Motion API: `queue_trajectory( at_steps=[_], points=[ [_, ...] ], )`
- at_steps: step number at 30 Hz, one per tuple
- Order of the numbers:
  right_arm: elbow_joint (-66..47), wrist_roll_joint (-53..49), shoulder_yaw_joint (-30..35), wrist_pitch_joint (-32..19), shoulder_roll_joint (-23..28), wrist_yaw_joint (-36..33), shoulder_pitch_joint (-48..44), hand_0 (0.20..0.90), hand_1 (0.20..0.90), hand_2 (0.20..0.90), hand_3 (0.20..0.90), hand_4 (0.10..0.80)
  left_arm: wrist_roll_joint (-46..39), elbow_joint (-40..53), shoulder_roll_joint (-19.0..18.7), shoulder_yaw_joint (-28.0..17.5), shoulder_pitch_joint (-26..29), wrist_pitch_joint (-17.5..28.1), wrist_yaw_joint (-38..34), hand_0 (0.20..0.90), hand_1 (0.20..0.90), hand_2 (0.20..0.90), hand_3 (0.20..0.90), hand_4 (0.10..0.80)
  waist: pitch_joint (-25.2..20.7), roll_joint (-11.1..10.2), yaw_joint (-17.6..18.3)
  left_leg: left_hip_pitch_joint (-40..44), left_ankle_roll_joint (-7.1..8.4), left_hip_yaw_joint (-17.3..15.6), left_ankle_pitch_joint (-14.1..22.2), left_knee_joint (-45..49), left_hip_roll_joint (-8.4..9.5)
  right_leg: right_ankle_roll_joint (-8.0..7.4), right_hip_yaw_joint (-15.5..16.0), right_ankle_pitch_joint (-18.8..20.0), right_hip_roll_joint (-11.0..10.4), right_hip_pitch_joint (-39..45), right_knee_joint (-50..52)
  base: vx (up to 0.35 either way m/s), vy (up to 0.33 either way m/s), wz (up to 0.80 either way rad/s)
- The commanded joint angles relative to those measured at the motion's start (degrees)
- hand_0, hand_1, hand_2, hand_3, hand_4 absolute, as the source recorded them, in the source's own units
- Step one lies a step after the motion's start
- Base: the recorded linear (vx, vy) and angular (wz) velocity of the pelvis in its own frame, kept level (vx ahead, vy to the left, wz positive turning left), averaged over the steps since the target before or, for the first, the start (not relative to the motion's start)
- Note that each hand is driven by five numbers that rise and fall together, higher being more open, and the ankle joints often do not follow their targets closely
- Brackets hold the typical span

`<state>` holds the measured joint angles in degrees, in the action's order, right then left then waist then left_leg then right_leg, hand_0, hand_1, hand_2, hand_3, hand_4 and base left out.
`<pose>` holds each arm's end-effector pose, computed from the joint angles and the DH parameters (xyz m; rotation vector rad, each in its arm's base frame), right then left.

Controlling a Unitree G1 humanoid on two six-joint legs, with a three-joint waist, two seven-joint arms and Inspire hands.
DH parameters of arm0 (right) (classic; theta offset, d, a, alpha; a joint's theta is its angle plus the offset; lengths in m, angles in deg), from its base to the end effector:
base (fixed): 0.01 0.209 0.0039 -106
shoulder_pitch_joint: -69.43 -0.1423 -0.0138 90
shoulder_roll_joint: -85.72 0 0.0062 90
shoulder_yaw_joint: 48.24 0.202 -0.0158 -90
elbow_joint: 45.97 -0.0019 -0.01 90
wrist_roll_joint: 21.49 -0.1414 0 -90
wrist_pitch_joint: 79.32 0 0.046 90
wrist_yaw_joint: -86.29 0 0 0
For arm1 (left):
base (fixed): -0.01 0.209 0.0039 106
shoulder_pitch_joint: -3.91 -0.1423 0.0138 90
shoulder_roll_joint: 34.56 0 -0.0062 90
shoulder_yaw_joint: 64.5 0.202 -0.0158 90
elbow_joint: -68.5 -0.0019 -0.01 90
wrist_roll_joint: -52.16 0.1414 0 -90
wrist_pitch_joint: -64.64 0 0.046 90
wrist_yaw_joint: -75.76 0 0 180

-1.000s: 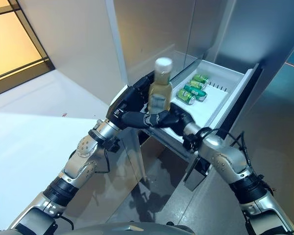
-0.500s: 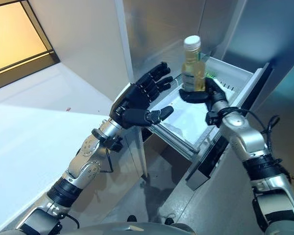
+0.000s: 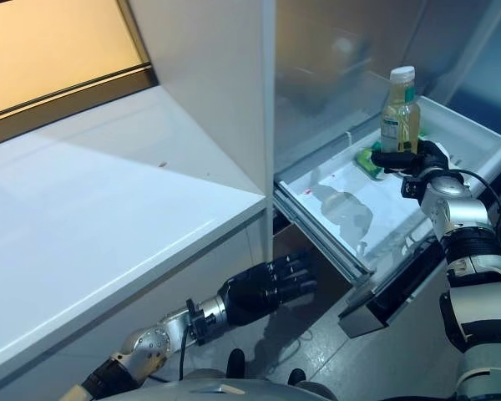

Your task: Put drinks into fridge and close the fridge

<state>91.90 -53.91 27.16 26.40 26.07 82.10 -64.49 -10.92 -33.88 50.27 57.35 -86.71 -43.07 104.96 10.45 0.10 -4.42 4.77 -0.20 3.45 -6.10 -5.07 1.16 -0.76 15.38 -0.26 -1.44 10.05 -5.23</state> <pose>0.3220 -0.3269 0.1390 -0.2378 0.3017 -0.3465 0.1594 0.1364 -0.0448 -0.8279 0.6776 -0.8336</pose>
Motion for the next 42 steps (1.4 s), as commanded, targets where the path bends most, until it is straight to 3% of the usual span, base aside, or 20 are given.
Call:
queue_trajectory(
  at_steps=[1,12,17,20,26,27,28,36,42],
  points=[
    [-1.3,5.5,-3.1,-6.3,5.4,1.7,-17.1,0.300,0.300,0.300,0.200,0.100,4.5,1.2,-0.2,2.6,0.1,4.6,5.5,0.900,0.900,0.900,0.900,0.800,-2.9,-2.5,-3.0,-0.3,-0.26,-2.2,8.0,3.7,1.11,0.18,-0.9,-3.9,0.0,-3.6,7.1,-0.042,-0.042,0.25],
    [12.8,18.1,-5.7,2.2,6.6,7.8,-16.6,0.300,0.300,0.300,0.200,0.100,20.0,-19.9,-2.5,-2.1,3.3,18.2,-1.5,0.900,0.900,0.900,0.900,0.800,6.2,-0.3,-4.9,-8.2,-0.64,0.3,6.7,7.7,1.41,1.51,-0.5,-3.8,-0.2,-10.7,10.5,-0.086,-0.044,0.15],
    [13.9,22.1,-6.0,5.5,7.5,9.5,-15.0,0.300,0.300,0.300,0.200,0.100,21.8,-23.8,-3.2,-5.4,3.6,19.2,-4.0,0.900,0.900,0.900,0.900,0.800,8.4,0.1,-5.2,-9.3,-0.76,0.3,6.6,8.3,1.42,1.64,-0.3,-3.8,-0.3,-11.8,11.3,-0.022,-0.015,0.10],
    [14.4,27.8,-6.4,9.1,8.5,13.5,-13.0,0.300,0.300,0.300,0.200,0.100,23.6,-28.0,-3.2,-9.9,3.9,18.7,-5.4,0.900,0.900,0.900,0.900,0.800,10.0,0.1,-5.3,-10.0,-0.81,0.1,6.4,8.6,1.33,1.60,-0.3,-3.6,-0.3,-12.5,11.7,-0.009,-0.007,0.06],
    [14.9,33.9,-7.2,11.2,10.1,17.3,-12.2,0.300,0.300,0.300,0.200,0.100,25.0,-31.0,-3.6,-14.0,4.3,17.5,-6.6,0.900,0.900,0.900,0.900,0.800,11.5,-0.3,-5.6,-10.2,-0.97,-0.2,6.4,8.8,1.30,1.33,-0.4,-3.4,-0.4,-12.8,11.9,0.000,0.000,0.00],
    [14.9,34.1,-7.3,11.3,10.2,17.4,-12.3,0.531,0.531,0.531,0.469,0.369,25.3,-31.1,-3.7,-14.6,4.3,17.3,-6.6,0.900,0.900,0.900,0.900,0.800,11.6,-0.3,-5.7,-10.2,-1.01,-0.2,6.5,8.7,1.31,1.30,-0.5,-3.4,-0.4,-12.9,12.0,0.000,0.000,0.00],
    [14.5,34.3,-7.2,11.7,10.5,17.8,-12.3,0.900,0.900,0.900,0.900,0.800,25.5,-31.2,-3.8,-15.1,4.4,17.0,-7.1,0.900,0.900,0.900,0.900,0.800,11.9,-0.5,-5.7,-10.2,-1.01,-0.3,6.5,8.8,1.29,1.24,-0.4,-3.3,-0.4,-12.9,12.0,0.000,0.000,0.00],
    [13.7,34.5,-7.2,12.4,11.8,20.0,-13.4,0.900,0.900,0.900,0.900,0.800,28.5,-33.6,-4.0,-17.8,4.8,17.2,-11.1,0.900,0.900,0.900,0.900,0.800,12.2,-1.4,-5.8,-9.7,-1.12,-0.3,6.5,8.3,1.22,0.87,-0.9,-3.2,-0.2,-12.8,12.1,0.000,0.000,0.00],
    [10.2,26.3,-6.2,12.5,13.8,23.4,-13.5,0.900,0.900,0.900,0.900,0.800,30.3,-34.3,-4.0,-19.5,3.4,16.3,-12.1,0.900,0.900,0.900,0.900,0.800,10.8,-2.6,-5.3,-7.9,-1.08,-0.9,6.8,7.3,1.04,0.57,-1.4,-3.2,-0.1,-11.6,11.7,0.033,0.012,-0.02]
  ],
)
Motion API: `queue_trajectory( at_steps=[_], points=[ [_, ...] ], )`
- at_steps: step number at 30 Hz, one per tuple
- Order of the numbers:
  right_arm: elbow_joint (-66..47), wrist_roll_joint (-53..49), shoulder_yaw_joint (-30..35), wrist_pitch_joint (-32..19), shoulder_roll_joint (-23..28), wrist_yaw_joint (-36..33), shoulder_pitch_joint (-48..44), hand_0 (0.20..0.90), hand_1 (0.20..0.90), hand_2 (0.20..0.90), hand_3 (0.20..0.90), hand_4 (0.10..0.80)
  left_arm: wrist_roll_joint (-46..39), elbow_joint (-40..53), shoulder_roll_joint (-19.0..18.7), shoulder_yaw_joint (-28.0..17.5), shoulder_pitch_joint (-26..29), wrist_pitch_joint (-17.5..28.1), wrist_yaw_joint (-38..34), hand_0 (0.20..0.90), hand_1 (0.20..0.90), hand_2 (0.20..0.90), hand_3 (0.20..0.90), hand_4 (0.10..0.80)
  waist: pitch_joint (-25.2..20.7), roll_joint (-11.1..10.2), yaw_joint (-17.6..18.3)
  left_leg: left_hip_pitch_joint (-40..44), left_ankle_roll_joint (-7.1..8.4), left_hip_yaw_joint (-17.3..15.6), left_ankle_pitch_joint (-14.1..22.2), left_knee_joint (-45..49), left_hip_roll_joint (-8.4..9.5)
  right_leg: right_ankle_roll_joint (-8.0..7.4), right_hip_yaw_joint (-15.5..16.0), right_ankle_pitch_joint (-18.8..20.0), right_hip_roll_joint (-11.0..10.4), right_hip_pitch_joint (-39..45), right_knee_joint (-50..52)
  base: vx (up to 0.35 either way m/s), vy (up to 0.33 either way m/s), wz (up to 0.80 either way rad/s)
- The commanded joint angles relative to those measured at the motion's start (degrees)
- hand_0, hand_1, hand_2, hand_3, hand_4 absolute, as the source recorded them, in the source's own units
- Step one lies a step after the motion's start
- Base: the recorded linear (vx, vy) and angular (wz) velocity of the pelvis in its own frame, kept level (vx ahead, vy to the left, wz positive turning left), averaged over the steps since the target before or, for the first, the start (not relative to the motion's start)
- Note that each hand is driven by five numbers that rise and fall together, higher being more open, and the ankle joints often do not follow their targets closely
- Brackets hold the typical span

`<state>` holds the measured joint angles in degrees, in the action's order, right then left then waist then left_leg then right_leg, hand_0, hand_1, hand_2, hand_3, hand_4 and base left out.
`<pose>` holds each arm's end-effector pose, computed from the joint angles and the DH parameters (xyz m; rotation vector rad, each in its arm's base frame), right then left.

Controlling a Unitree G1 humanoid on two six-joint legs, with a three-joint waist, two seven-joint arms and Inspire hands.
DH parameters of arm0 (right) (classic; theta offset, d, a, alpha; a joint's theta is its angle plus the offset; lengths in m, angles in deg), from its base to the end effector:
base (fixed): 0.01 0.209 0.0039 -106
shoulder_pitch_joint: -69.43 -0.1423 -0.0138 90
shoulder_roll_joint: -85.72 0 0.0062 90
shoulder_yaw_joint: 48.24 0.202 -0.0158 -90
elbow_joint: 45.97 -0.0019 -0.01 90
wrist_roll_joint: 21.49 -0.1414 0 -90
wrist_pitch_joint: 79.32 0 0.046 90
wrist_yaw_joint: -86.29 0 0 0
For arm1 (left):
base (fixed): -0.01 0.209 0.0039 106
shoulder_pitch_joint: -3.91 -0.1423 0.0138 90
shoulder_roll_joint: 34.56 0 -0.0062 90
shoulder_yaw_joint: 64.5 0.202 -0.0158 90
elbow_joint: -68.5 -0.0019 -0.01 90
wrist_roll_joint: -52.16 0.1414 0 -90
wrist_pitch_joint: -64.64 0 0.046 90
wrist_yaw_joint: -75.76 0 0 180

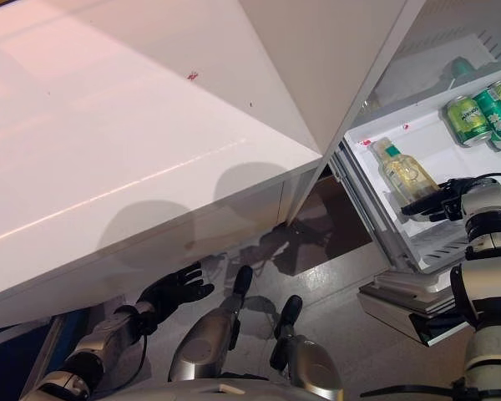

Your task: Put drinks into fridge and close the fridge

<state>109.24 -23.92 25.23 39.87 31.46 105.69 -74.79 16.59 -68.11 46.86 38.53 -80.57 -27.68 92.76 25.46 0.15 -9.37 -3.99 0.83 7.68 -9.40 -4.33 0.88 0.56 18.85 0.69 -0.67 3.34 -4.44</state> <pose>0.3059 -0.3815 0.1692 -0.5315 0.7752 -0.3233 0.1707 0.2590 -0.0757 -0.2015 0.7348 -0.0941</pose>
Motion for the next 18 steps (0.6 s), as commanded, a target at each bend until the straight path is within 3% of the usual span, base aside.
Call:
queue_trajectory(
  at_steps=[1,8,13,18],
  points=[
    [-7.7,-4.7,-4.0,-1.0,8.7,0.1,-3.3,0.900,0.900,0.900,0.900,0.800,3.1,-0.4,-0.6,-0.9,-2.9,0.8,0.1,0.900,0.900,0.900,0.900,0.800,-4.5,-2.8,-0.2,1.1,-2.11,-5.2,10.1,6.4,1.31,-0.79,-5.0,-4.1,-0.8,-4.7,10.9,0.039,0.016,-0.09],
    [-16.7,-15.3,0.3,-5.9,13.3,-2.1,-0.7,0.900,0.900,0.900,0.900,0.800,6.8,-4.4,-0.3,-2.9,-4.8,0.2,-0.9,0.900,0.900,0.900,0.900,0.800,-9.1,-4.5,2.7,4.4,-2.09,-7.0,10.7,4.3,1.17,-1.52,-6.7,-4.4,-0.5,-2.7,10.1,0.037,0.034,-0.14],
    [-31.1,-32.1,11.7,-13.8,15.5,-17.0,6.2,0.900,0.900,0.900,0.900,0.800,7.3,-6.8,0.9,-4.6,-5.9,0.5,-1.1,0.900,0.900,0.900,0.900,0.800,-13.3,-4.8,6.0,6.6,-2.23,-9.2,12.1,4.1,1.24,-2.23,-9.1,-4.4,-0.3,-1.6,9.3,0.031,0.051,-0.27],
    [-36.3,-42.4,25.0,-23.7,11.4,-27.7,15.2,0.900,0.900,0.900,0.900,0.800,8.2,-8.7,2.8,-4.5,-5.9,0.6,-0.8,0.900,0.900,0.900,0.900,0.800,-16.8,-3.9,8.1,8.3,-2.50,-10.9,13.9,4.6,1.45,-2.80,-11.1,-5.0,-0.2,-0.6,9.0,0.057,0.046,-0.24]
  ],
)
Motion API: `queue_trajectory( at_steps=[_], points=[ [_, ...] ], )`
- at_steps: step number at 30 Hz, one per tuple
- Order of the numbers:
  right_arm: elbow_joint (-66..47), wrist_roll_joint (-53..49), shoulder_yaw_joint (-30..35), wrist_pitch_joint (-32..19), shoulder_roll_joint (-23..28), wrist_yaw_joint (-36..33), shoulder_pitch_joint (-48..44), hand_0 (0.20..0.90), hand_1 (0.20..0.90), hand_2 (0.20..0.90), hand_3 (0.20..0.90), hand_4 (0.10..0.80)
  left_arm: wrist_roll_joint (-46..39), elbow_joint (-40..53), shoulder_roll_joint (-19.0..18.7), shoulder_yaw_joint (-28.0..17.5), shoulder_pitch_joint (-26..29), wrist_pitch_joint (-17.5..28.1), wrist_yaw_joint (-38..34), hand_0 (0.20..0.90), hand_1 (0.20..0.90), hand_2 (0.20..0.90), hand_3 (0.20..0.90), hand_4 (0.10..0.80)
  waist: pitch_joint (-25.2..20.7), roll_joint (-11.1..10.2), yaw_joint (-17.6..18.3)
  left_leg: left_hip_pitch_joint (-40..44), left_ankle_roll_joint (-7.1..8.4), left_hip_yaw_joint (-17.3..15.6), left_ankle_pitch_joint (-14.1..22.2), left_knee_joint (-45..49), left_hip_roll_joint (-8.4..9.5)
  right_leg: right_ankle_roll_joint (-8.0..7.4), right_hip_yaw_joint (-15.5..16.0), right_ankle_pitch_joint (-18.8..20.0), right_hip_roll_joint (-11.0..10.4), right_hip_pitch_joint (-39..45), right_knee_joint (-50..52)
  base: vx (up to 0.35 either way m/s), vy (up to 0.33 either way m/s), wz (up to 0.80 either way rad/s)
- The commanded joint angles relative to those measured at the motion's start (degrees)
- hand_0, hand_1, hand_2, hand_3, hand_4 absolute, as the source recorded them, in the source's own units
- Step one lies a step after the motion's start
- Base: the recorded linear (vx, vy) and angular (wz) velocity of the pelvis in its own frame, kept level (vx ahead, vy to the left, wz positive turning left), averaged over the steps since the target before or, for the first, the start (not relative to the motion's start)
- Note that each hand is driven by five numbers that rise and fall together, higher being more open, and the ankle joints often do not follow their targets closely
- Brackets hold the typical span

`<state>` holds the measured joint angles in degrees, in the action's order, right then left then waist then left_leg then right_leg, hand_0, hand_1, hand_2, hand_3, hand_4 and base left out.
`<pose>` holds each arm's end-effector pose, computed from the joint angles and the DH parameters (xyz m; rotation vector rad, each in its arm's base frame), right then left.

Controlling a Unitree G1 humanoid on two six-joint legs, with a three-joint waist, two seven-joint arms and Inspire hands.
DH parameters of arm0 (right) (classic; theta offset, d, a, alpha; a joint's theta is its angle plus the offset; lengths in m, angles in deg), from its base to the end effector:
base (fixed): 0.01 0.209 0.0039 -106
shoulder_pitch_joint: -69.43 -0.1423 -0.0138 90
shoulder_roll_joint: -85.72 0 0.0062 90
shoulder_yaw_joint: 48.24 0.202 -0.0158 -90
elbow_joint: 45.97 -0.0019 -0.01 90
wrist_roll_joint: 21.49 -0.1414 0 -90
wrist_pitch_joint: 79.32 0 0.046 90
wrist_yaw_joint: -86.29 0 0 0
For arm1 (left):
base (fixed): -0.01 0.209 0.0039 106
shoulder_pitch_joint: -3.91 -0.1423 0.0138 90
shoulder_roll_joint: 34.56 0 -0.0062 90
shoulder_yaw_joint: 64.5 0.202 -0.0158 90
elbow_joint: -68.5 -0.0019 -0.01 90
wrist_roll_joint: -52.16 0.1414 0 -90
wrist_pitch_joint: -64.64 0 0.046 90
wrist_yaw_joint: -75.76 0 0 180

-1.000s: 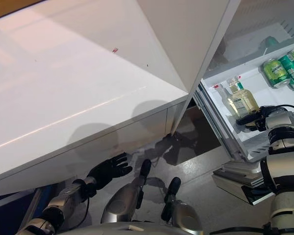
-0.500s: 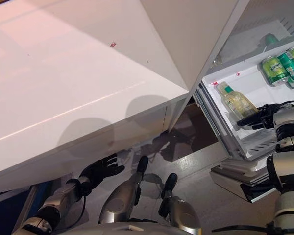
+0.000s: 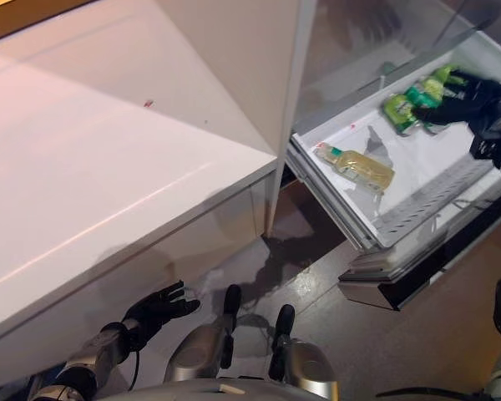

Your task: Put drinks into fridge and close the fridge

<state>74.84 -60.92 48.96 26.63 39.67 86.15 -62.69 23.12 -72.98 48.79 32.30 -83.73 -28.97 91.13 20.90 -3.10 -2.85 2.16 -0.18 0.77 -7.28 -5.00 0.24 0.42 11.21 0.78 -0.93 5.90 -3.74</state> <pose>0.2772 -0.3763 0.2578 -0.0952 -0.1856 -0.3916 0.1409 0.2691 -0.0918 -0.1766 0.8602 0.0278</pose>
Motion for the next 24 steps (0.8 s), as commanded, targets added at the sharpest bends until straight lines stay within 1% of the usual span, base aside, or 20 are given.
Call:
queue_trajectory(
  at_steps=[1,3,5,6,8,11,12,14,18,19,21,22,24],
  points=[
    [-2.3,-6.8,3.0,-11.9,2.2,-9.7,4.2,0.900,0.900,0.900,0.900,0.800,1.8,-4.0,1.2,1.8,-2.8,1.9,0.9,0.900,0.900,0.900,0.900,0.800,-12.7,-0.4,2.0,2.4,-1.54,-4.1,12.0,5.3,2.11,-2.70,-3.7,-5.3,0.1,-3.0,8.4,0.064,0.037,-0.27],
    [-3.5,-10.4,7.9,-16.7,-1.9,-14.9,8.7,0.900,0.900,0.900,0.900,0.800,1.9,-4.9,2.0,2.6,-2.9,2.1,0.9,0.900,0.900,0.900,0.900,0.800,-13.6,0.3,2.6,3.3,-1.78,-4.5,13.0,6.0,2.20,-2.72,-4.3,-5.8,0.0,-2.4,9.0,0.102,0.036,-0.31],
    [-2.9,-11.3,10.4,-20.6,-5.2,-18.4,11.1,0.900,0.900,0.900,0.900,0.800,1.9,-5.6,2.7,3.4,-2.9,2.0,0.6,0.900,0.900,0.900,0.900,0.800,-14.0,0.7,2.9,4.0,-2.07,-4.6,13.7,6.5,2.34,-2.70,-4.7,-6.3,0.0,-1.9,9.5,0.095,0.013,-0.21],
    [-2.9,-11.2,10.9,-21.1,-5.9,-18.4,11.8,0.900,0.900,0.900,0.900,0.800,1.8,-5.7,2.7,3.6,-3.0,2.0,0.5,0.900,0.900,0.900,0.900,0.800,-14.0,0.7,2.8,4.2,-2.14,-4.6,13.9,6.7,2.36,-2.69,-4.8,-6.4,-0.1,-1.7,9.7,0.073,-0.002,-0.15],
    [-3.2,-12.8,11.9,-23.4,-8.3,-20.6,13.5,0.900,0.900,0.900,0.900,0.800,2.0,-5.9,3.2,4.1,-3.2,1.8,0.3,0.900,0.900,0.900,0.900,0.800,-14.1,1.0,3.0,4.4,-2.44,-4.8,14.5,7.7,2.39,-2.53,-4.9,-6.9,-0.2,-1.5,10.4,0.076,-0.015,-0.15],
    [-3.0,-16.5,13.5,-26.9,-12.4,-24.1,16.6,0.900,0.900,0.900,0.900,0.800,2.4,-6.7,4.0,4.5,-3.9,2.0,0.5,0.900,0.900,0.900,0.900,0.800,-13.8,1.2,3.0,4.1,-3.04,-5.1,16.1,11.0,2.33,-1.93,-4.9,-8.4,-0.7,-1.6,13.3,0.087,-0.037,-0.15],
    [-3.0,-16.5,13.7,-27.2,-12.8,-24.3,16.8,0.900,0.900,0.900,0.900,0.800,2.5,-6.8,4.0,4.5,-4.0,2.0,0.6,0.900,0.900,0.900,0.900,0.800,-13.7,1.2,3.0,4.0,-3.10,-5.1,16.4,11.6,2.37,-1.84,-4.9,-8.6,-0.8,-1.7,13.8,0.048,-0.048,-0.04],
    [-2.8,-16.9,13.9,-27.8,-14.1,-24.7,17.8,0.900,0.900,0.900,0.900,0.800,2.6,-6.8,4.1,4.5,-3.9,1.7,0.8,0.900,0.900,0.900,0.900,0.800,-12.8,1.0,2.8,2.8,-3.54,-5.0,18.4,15.6,2.56,-1.29,-4.6,-9.9,-1.4,-2.3,16.5,0.035,-0.060,-0.09],
    [-2.3,-19.3,13.7,-27.5,-15.0,-22.7,18.9,0.900,0.900,0.900,0.900,0.800,2.1,-6.3,4.4,5.1,-3.5,1.7,0.5,0.900,0.900,0.900,0.900,0.800,-9.5,0.7,1.8,-2.1,-4.81,-3.8,23.4,25.9,3.05,0.86,-3.4,-13.5,-2.9,-5.4,24.7,-0.006,-0.037,0.07],
    [-1.6,-20.2,13.8,-27.0,-14.9,-21.5,18.8,0.900,0.900,0.900,0.900,0.800,2.0,-6.1,4.7,5.3,-3.4,1.7,0.3,0.900,0.900,0.900,0.900,0.800,-8.3,0.8,1.4,-4.1,-5.31,-3.4,24.7,28.9,3.53,1.49,-2.8,-14.4,-3.4,-6.7,27.1,-0.014,0.007,0.14],
    [-1.0,-21.0,13.6,-26.3,-14.9,-20.5,18.5,0.900,0.900,0.900,0.900,0.800,1.7,-5.7,4.9,5.7,-3.5,1.9,-0.1,0.900,0.900,0.900,0.900,0.800,-7.6,0.9,1.1,-5.5,-5.66,-3.1,25.5,30.7,3.82,1.86,-2.7,-15.0,-3.5,-7.8,29.0,-0.023,0.014,0.07],
    [-0.7,-22.2,13.2,-25.3,-14.9,-19.6,17.9,0.900,0.900,0.900,0.900,0.800,0.7,-4.7,5.1,5.9,-3.6,2.0,-0.8,0.900,0.900,0.900,0.900,0.800,-6.4,1.1,0.6,-7.5,-6.11,-2.9,25.9,32.8,4.20,2.36,-2.5,-15.6,-3.7,-9.7,31.5,-0.066,0.020,0.13],
    [-0.6,-24.6,12.6,-24.2,-14.9,-17.7,16.7,0.900,0.900,0.900,0.900,0.800,-0.3,-3.6,5.1,5.8,-3.5,2.1,-1.3,0.900,0.900,0.900,0.900,0.800,-5.1,1.4,0.1,-10.4,-6.62,-2.5,26.7,35.9,4.73,2.76,-2.5,-16.7,-4.0,-12.7,35.3,-0.107,0.028,0.18]
  ],
)
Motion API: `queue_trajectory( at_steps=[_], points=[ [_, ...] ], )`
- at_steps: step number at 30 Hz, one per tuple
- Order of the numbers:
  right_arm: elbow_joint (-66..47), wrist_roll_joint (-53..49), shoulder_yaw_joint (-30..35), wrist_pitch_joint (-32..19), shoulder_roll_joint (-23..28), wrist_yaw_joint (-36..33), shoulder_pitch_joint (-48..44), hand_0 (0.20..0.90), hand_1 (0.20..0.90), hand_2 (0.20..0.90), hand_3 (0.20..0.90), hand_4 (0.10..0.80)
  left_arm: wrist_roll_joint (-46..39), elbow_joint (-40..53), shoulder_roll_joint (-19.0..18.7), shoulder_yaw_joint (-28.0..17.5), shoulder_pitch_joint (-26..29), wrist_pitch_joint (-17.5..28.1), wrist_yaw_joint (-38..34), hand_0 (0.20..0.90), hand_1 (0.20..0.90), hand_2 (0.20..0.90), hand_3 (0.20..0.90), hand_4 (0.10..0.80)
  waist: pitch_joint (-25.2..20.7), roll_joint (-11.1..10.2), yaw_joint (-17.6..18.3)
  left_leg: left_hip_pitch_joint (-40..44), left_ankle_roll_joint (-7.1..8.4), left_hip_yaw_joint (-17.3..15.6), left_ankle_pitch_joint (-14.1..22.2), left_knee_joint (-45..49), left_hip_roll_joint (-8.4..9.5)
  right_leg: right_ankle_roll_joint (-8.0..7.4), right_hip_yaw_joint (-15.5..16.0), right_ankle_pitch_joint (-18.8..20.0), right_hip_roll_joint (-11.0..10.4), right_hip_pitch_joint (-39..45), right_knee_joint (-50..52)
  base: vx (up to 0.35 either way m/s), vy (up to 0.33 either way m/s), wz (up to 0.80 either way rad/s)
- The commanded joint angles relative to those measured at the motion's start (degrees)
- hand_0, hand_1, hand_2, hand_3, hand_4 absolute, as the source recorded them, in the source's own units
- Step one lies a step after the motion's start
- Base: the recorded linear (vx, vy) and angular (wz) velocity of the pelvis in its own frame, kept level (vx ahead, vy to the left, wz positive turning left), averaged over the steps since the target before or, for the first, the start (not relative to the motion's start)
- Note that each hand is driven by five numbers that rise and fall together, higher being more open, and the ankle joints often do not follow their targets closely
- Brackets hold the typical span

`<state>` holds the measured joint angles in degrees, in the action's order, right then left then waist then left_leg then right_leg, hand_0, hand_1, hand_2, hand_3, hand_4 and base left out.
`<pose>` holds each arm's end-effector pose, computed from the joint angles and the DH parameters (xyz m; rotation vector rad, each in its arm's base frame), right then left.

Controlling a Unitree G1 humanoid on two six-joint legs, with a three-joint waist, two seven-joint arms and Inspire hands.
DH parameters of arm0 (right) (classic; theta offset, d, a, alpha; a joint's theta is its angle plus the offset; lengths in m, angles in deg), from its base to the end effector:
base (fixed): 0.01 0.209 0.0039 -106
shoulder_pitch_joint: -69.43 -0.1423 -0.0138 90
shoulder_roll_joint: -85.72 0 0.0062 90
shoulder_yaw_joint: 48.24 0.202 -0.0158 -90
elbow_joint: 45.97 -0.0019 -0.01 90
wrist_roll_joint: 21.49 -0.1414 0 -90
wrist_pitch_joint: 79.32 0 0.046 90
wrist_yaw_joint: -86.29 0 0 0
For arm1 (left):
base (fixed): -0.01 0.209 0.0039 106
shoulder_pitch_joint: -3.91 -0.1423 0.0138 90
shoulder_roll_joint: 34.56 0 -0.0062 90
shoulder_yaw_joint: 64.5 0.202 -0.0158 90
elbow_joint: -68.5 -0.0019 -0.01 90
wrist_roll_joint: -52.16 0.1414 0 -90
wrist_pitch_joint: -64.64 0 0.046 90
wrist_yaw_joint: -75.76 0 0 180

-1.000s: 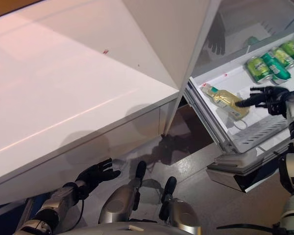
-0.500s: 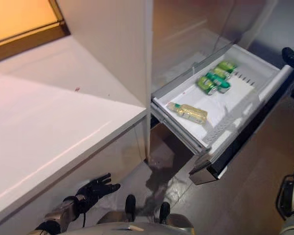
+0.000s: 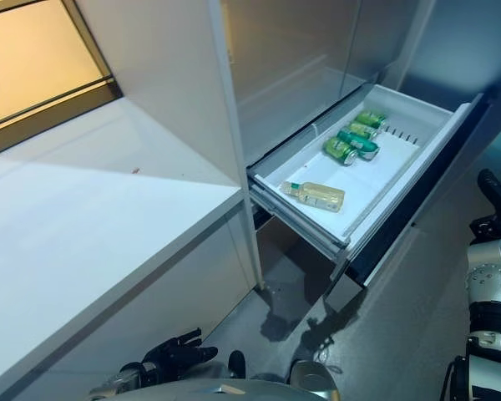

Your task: Put drinks into fridge and close the fridge

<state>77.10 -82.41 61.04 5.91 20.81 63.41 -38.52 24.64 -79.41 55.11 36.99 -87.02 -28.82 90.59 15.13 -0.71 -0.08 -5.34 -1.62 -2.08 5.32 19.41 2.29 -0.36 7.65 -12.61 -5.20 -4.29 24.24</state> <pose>0.2358 -0.3783 0.1035 0.5473 -0.1397 -0.9098 0.1005 0.2308 -0.1231 -0.2220 1.0561 -0.0235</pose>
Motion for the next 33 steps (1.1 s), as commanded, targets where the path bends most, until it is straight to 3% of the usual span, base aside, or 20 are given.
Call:
queue_trajectory(
  at_steps=[1,9,12,13,17,27,33],
  points=[
    [-2.7,-4.7,0.0,-2.9,4.0,6.3,-8.2,0.900,0.900,0.900,0.900,0.800,-2.6,3.2,-1.3,1.1,-0.2,2.2,-1.1,0.900,0.900,0.900,0.900,0.800,1.5,-0.9,-3.0,-4.3,-5.36,0.5,14.1,12.5,2.94,3.73,1.1,-3.6,0.1,-4.0,8.9,-0.143,0.034,0.18],
    [0.8,-8.7,-3.7,-1.2,3.9,8.6,-16.0,0.900,0.900,0.900,0.900,0.800,-6.5,5.5,-1.5,1.7,0.2,3.6,-3.9,0.900,0.900,0.900,0.900,0.800,6.0,0.7,-5.2,-12.2,-5.34,1.5,12.1,16.3,4.45,4.55,2.5,-4.7,-1.2,-12.6,16.8,-0.127,0.055,0.13],
    [1.6,-9.4,-6.0,0.3,3.9,11.3,-19.2,0.900,0.900,0.900,0.900,0.800,-7.3,6.1,-1.5,1.7,0.2,3.8,-4.2,0.900,0.900,0.900,0.900,0.800,7.1,1.6,-5.9,-13.9,-5.11,1.8,10.9,16.1,4.76,4.79,3.1,-4.9,-1.6,-14.8,18.5,-0.061,0.068,0.08],
    [1.8,-9.7,-6.5,1.2,3.7,12.4,-19.8,0.900,0.900,0.900,0.900,0.800,-7.5,6.2,-1.6,1.7,0.2,3.8,-4.2,0.900,0.900,0.900,0.900,0.800,7.1,1.7,-6.2,-13.7,-4.89,2.4,12.0,16.4,5.00,4.43,2.5,-6.3,-1.4,-14.7,19.3,0.013,0.064,0.09],
    [4.4,-9.3,-10.4,3.1,2.8,18.7,-24.1,0.900,0.900,0.900,0.900,0.800,-9.4,7.2,-1.5,1.5,0.3,4.4,-3.4,0.900,0.900,0.900,0.900,0.800,8.4,3.0,-7.9,-14.9,-4.27,3.4,9.6,14.7,5.55,4.50,3.4,-6.6,-1.9,-16.4,20.7,-0.028,0.055,0.10],
    [7.3,-4.3,-13.5,1.7,1.4,22.1,-28.3,0.900,0.900,0.900,0.900,0.800,-9.3,7.3,-1.0,1.8,-1.4,5.9,-0.7,0.900,0.900,0.900,0.900,0.800,8.8,5.0,-11.5,-13.9,-2.93,6.7,5.2,9.0,6.33,4.17,6.0,-7.0,-3.9,-15.0,20.9,0.034,0.023,0.19],
    [7.3,-2.9,-13.6,0.2,0.8,23.2,-28.3,0.900,0.900,0.900,0.900,0.800,-8.7,6.8,-1.3,0.9,-2.6,6.2,-0.1,0.900,0.900,0.900,0.900,0.800,7.8,5.0,-12.9,-11.0,-2.11,8.9,3.3,4.7,6.22,3.61,7.8,-7.1,-4.5,-11.3,18.3,0.095,0.009,0.39]
  ],
)
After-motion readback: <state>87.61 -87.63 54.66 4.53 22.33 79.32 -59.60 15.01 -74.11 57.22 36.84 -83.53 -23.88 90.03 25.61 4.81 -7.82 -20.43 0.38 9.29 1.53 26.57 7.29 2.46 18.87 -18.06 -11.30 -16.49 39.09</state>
